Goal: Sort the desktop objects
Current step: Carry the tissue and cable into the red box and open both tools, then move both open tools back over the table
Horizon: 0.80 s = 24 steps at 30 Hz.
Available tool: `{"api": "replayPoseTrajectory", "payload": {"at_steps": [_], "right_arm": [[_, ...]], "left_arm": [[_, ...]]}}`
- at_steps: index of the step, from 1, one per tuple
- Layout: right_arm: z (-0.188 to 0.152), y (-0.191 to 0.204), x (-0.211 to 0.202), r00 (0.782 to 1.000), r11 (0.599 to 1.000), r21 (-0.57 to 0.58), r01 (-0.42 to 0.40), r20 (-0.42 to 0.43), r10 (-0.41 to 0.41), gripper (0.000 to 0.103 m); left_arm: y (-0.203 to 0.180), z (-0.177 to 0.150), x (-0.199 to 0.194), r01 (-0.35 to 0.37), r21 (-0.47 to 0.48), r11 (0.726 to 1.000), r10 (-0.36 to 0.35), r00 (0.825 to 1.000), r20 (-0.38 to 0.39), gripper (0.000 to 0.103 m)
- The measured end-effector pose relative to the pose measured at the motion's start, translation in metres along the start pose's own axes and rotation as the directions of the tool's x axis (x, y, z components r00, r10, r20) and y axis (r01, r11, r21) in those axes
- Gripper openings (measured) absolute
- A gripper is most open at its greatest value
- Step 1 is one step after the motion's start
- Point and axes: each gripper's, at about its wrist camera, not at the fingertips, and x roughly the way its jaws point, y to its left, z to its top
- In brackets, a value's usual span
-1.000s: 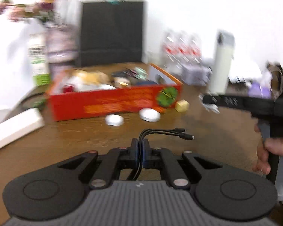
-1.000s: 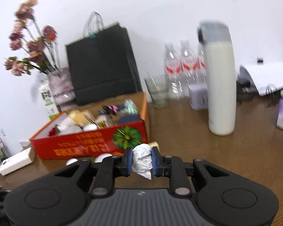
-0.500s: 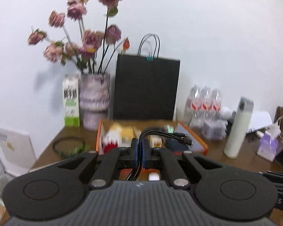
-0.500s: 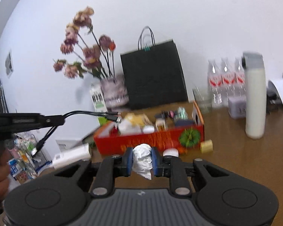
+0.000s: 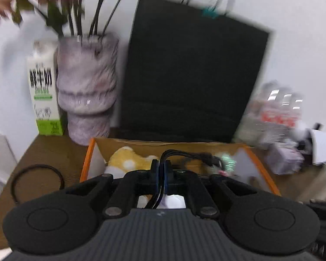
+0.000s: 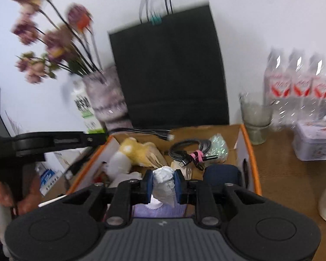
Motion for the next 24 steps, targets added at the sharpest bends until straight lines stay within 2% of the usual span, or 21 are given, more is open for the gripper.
{"api": "replayPoseTrajectory", "payload": {"at_steps": [4, 6, 8, 9, 10, 11, 12, 15, 17, 20, 24], "right_arm": [[0.006, -0.002, 0.060, 0.993, 1.000, -0.021, 0.016, -0.113, -0.019, 0.019], [0.003, 0.000, 0.083, 0.986, 0.998, -0.045, 0.043, -0.158, -0.050, 0.020], [0.000, 0.000, 0.102, 0.974, 0.995, -0.075, 0.071, -0.210, -0.086, 0.025], [-0.001, -0.001, 0.109, 0.968, 0.994, -0.079, 0.082, -0.229, -0.098, 0.031], [-0.002, -0.001, 0.112, 0.965, 0.993, -0.082, 0.083, -0.244, -0.101, 0.033], [-0.002, -0.003, 0.111, 0.966, 0.994, -0.077, 0.078, -0.240, -0.095, 0.034], [-0.001, -0.004, 0.108, 0.969, 0.995, -0.068, 0.072, -0.231, -0.086, 0.036], [0.009, -0.009, 0.088, 0.981, 0.998, -0.037, 0.060, -0.182, -0.066, 0.044], [0.020, -0.008, 0.071, 0.987, 0.998, -0.036, 0.061, -0.149, -0.065, 0.045], [0.028, -0.002, 0.045, 0.991, 0.997, -0.044, 0.067, -0.115, -0.072, 0.053], [0.024, 0.011, 0.005, 0.995, 0.997, -0.054, 0.059, -0.074, -0.063, 0.059]], "left_arm": [[0.009, 0.009, 0.056, -0.001, -0.046, 0.999, -0.003, 0.998, -0.068, 0.005], [0.011, 0.010, 0.079, 0.027, -0.036, 0.999, -0.031, 0.992, -0.126, 0.005], [0.011, 0.009, 0.086, 0.043, -0.009, 0.999, -0.044, 0.986, -0.164, 0.012], [0.010, 0.007, 0.083, 0.067, 0.012, 0.998, -0.064, 0.988, -0.144, 0.019], [0.009, 0.006, 0.078, 0.085, 0.034, 0.996, -0.080, 0.989, -0.123, 0.036], [0.008, 0.005, 0.070, 0.090, 0.057, 0.994, -0.085, 0.992, -0.097, 0.043], [0.006, 0.005, 0.063, 0.092, 0.075, 0.993, -0.085, 0.993, -0.084, 0.046], [0.001, 0.009, 0.038, 0.126, 0.118, 0.985, -0.116, 0.989, -0.088, 0.047], [-0.002, 0.013, 0.018, 0.102, 0.133, 0.986, -0.094, 0.993, -0.065, 0.052], [-0.004, 0.015, -0.017, 0.060, 0.151, 0.987, -0.058, 0.998, -0.019, 0.063], [-0.004, 0.000, -0.063, -0.016, 0.146, 0.989, 0.012, 1.000, 0.023, 0.068]]}}
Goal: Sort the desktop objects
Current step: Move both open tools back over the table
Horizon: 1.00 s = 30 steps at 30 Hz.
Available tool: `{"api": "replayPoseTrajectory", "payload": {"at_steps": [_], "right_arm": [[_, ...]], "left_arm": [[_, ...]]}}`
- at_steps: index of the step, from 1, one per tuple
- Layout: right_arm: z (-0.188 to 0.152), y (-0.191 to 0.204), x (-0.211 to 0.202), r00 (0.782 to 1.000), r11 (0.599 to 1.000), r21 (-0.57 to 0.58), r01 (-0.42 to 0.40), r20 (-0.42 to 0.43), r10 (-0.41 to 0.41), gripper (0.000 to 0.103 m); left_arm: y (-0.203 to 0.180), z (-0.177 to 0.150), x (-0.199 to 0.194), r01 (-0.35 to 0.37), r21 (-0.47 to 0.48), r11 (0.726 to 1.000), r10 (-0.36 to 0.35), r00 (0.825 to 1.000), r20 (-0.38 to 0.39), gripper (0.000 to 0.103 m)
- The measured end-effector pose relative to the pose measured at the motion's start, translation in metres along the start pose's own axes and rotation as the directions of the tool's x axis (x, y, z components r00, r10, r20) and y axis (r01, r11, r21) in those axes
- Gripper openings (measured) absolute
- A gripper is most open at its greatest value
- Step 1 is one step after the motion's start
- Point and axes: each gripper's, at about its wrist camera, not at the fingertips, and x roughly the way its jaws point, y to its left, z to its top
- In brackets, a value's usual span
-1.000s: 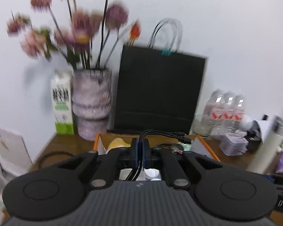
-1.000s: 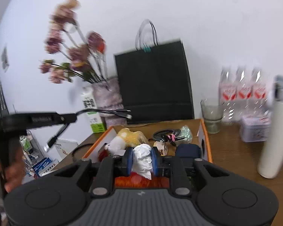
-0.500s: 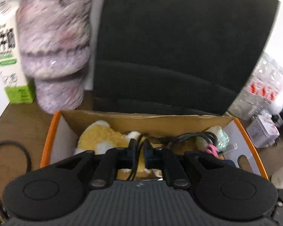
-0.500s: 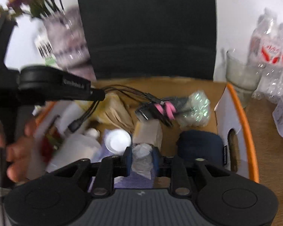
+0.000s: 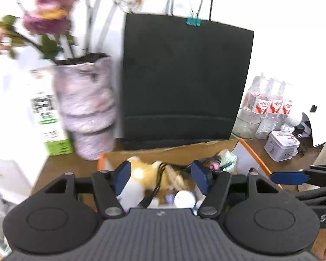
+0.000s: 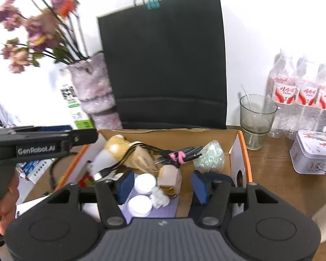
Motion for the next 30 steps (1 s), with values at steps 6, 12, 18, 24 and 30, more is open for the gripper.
{"api": "replayPoseTrajectory", "payload": {"at_steps": [6, 12, 18, 24, 30], "right_arm": [[-0.061, 0.015, -0.046, 0.999, 1.000, -0.018, 0.014, 0.045, -0.014, 0.060], [-0.157, 0.026, -0.081, 0.993, 0.994, -0.043, 0.104, 0.053, -0.102, 0.063], [-0.246, 0.039, -0.130, 0.993, 0.990, -0.101, 0.096, 0.083, -0.088, 0.089], [-0.284, 0.041, -0.156, 0.989, 0.993, -0.066, 0.094, 0.123, -0.085, 0.093], [-0.298, 0.039, -0.151, 0.993, 0.994, -0.057, 0.094, 0.073, -0.089, 0.093]], "left_arm": [[-0.016, -0.080, -0.079, -0.015, -0.055, 0.998, 0.018, 0.998, 0.063, 0.091], [-0.044, -0.194, -0.131, -0.058, -0.077, 0.995, 0.058, 0.998, -0.013, 0.100], [-0.041, -0.264, -0.168, -0.102, -0.082, 0.991, 0.099, 0.995, -0.034, 0.103], [-0.048, -0.292, -0.178, -0.098, -0.014, 0.995, 0.097, 0.995, -0.033, 0.103], [-0.056, -0.298, -0.175, -0.102, 0.030, 0.994, 0.104, 0.993, -0.060, 0.103]]}}
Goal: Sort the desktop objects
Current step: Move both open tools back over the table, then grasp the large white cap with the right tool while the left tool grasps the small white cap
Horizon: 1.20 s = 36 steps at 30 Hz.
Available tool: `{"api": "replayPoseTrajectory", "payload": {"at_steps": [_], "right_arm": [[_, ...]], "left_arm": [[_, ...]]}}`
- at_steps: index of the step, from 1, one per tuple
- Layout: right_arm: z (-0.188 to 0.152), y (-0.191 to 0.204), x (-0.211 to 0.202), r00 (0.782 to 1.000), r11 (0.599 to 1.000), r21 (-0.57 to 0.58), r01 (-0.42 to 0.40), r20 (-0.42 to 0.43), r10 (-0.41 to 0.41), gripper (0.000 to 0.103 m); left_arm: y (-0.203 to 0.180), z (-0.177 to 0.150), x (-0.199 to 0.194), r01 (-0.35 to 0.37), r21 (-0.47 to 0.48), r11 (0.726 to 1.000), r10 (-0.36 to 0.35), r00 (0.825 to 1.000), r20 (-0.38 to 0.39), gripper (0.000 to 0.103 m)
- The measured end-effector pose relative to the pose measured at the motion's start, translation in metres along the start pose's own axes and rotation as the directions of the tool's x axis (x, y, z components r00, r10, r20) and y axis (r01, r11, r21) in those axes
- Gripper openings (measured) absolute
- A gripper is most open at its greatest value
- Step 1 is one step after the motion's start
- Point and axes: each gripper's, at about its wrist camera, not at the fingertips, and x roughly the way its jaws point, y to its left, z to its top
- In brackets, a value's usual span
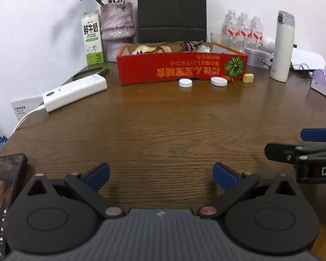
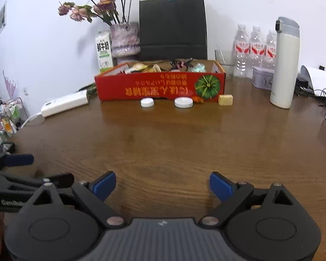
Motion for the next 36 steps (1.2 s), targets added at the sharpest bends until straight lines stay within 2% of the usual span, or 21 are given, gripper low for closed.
{"api": "replayPoseTrajectory", "payload": {"at_steps": [4, 8, 9, 12, 14, 18, 21, 24, 27, 28, 29, 31, 36], "right_arm": [[0.000, -0.004, 0.004, 1.000, 0.999, 0.033, -0.015, -0.025, 0.015, 0.093], [0.010, -0.011, 0.008, 1.000, 0.999, 0.038, -0.009, -0.015, 0.010, 0.089], [0.015, -0.015, 0.009, 1.000, 1.000, 0.029, -0.003, -0.001, 0.003, 0.085], [0.040, -0.029, 0.023, 1.000, 1.000, 0.006, 0.023, 0.004, -0.023, 0.062], [0.058, -0.040, 0.034, 1.000, 1.000, 0.026, 0.012, 0.007, -0.012, 0.059], [0.096, -0.053, 0.070, 0.999, 0.999, 0.017, -0.027, 0.020, 0.026, 0.059], [0.121, -0.062, 0.111, 0.999, 0.999, 0.018, -0.028, -0.017, 0.029, 0.058], [0.133, -0.067, 0.144, 0.997, 0.997, 0.057, -0.056, -0.057, 0.060, 0.050], [0.135, -0.069, 0.167, 0.991, 0.992, 0.086, -0.094, -0.083, 0.101, 0.050], [0.135, -0.068, 0.172, 0.991, 0.992, 0.088, -0.094, -0.085, 0.102, 0.050], [0.136, -0.067, 0.174, 0.991, 0.992, 0.085, -0.098, -0.083, 0.105, 0.050], [0.136, -0.061, 0.177, 0.990, 0.992, 0.060, -0.110, -0.078, 0.114, 0.050], [0.135, -0.047, 0.185, 0.997, 0.998, -0.020, -0.051, -0.061, 0.050, 0.045]], "left_arm": [[0.001, 0.002, 0.005, 0.030, 0.003, 1.000, -0.030, 0.999, -0.017, 0.103], [-0.001, 0.022, 0.013, 0.056, -0.008, 0.998, -0.055, 0.998, 0.042, 0.103], [-0.004, 0.033, 0.018, 0.061, 0.007, 0.998, -0.062, 0.996, 0.063, 0.103], [-0.011, 0.061, 0.037, 0.070, 0.059, 0.996, -0.077, 0.991, 0.114, 0.103], [-0.015, 0.081, 0.056, 0.087, 0.071, 0.994, -0.095, 0.988, 0.119, 0.103], [-0.020, 0.116, 0.106, 0.191, 0.102, 0.976, -0.203, 0.972, 0.120, 0.099], [-0.022, 0.133, 0.141, 0.176, 0.096, 0.980, -0.185, 0.979, 0.087, 0.089], [-0.015, 0.143, 0.167, 0.201, 0.033, 0.979, -0.202, 0.978, 0.043, 0.076], [-0.010, 0.144, 0.180, 0.236, 0.008, 0.972, -0.236, 0.972, 0.001, 0.051], [-0.011, 0.144, 0.182, 0.240, 0.011, 0.971, -0.240, 0.971, -0.006, 0.039], [-0.011, 0.143, 0.184, 0.250, 0.021, 0.968, -0.249, 0.968, -0.015, 0.033], [-0.016, 0.140, 0.183, 0.245, 0.063, 0.968, -0.244, 0.970, -0.010, 0.027], [-0.016, 0.138, 0.184, 0.242, 0.074, 0.967, -0.243, 0.970, 0.002, 0.028]]}}
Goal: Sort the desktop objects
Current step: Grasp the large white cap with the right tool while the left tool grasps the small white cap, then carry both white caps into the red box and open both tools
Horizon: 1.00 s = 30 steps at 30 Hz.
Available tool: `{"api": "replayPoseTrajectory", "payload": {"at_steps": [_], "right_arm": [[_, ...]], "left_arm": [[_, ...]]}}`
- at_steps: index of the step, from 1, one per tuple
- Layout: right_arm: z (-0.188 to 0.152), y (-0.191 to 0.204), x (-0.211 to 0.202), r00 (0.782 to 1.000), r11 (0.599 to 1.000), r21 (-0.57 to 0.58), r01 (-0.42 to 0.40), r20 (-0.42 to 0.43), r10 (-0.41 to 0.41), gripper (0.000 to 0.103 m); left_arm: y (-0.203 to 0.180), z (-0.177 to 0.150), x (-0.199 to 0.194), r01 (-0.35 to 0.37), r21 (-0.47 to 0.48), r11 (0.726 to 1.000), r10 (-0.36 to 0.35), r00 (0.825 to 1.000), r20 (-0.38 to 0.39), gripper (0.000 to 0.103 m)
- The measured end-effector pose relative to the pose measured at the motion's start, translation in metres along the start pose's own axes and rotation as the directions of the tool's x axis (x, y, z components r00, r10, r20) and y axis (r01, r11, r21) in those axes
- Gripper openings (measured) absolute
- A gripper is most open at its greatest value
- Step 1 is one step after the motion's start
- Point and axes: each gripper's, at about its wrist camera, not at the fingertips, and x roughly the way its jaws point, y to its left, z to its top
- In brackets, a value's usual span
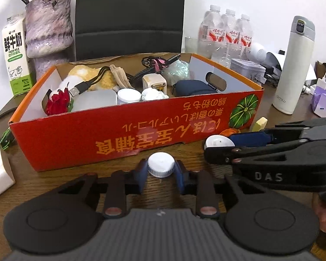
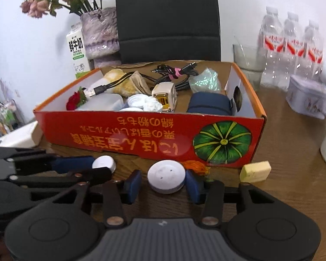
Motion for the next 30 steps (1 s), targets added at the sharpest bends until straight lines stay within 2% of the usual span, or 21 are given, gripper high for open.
{"api": "replayPoseTrajectory", "payload": {"at_steps": [2, 3, 5, 7, 9, 13, 17, 21, 25, 30], "right_arm": [[-0.001, 0.003, 0.001, 1.000, 1.000, -0.021, 0.018, 0.007, -0.018, 0.044], [-0.002, 0.007, 0.002, 0.999, 0.998, -0.043, 0.034, 0.011, -0.034, 0.038], [-0.003, 0.013, 0.002, 0.998, 0.995, -0.079, 0.054, 0.018, -0.053, 0.038], [-0.005, 0.015, -0.003, 0.999, 0.996, -0.084, 0.038, 0.007, -0.038, 0.038], [-0.012, 0.018, -0.013, 0.999, 0.995, -0.096, 0.033, 0.004, -0.033, 0.038], [-0.033, 0.027, -0.041, 1.000, 0.996, -0.091, 0.016, -0.007, -0.017, 0.038], [-0.063, 0.040, -0.081, 0.999, 0.998, -0.054, -0.016, 0.027, 0.018, 0.038], [-0.098, 0.051, -0.128, 0.995, 0.999, -0.015, -0.049, 0.083, 0.050, 0.038], [-0.124, 0.064, -0.160, 0.997, 0.999, -0.028, -0.040, 0.071, 0.041, 0.038], [-0.147, 0.081, -0.183, 0.998, 0.996, -0.081, -0.021, 0.058, 0.026, 0.038]], "left_arm": [[0.000, 0.001, 0.000, 0.003, -0.005, 1.000, -0.003, 1.000, 0.000, 0.027], [0.000, 0.000, -0.001, -0.001, -0.005, 1.000, 0.001, 1.000, 0.000, 0.027], [-0.001, 0.000, -0.004, -0.014, -0.010, 1.000, 0.014, 1.000, -0.004, 0.027], [-0.001, -0.005, -0.014, -0.035, -0.044, 0.998, 0.034, 0.999, -0.025, 0.027], [-0.004, -0.015, -0.034, -0.056, -0.083, 0.995, 0.052, 0.998, -0.042, 0.027], [-0.019, -0.046, -0.089, -0.094, -0.087, 0.992, 0.095, 0.995, 0.007, 0.027], [-0.030, -0.080, -0.137, -0.064, -0.082, 0.995, 0.063, 0.998, -0.008, 0.027], [-0.037, -0.109, -0.172, -0.084, -0.041, 0.996, 0.084, 0.996, -0.011, 0.027], [-0.036, -0.132, -0.192, -0.063, -0.055, 0.997, 0.062, 0.998, -0.030, 0.027], [-0.043, -0.137, -0.199, -0.043, -0.018, 0.999, 0.043, 0.999, -0.006, 0.028]]}}
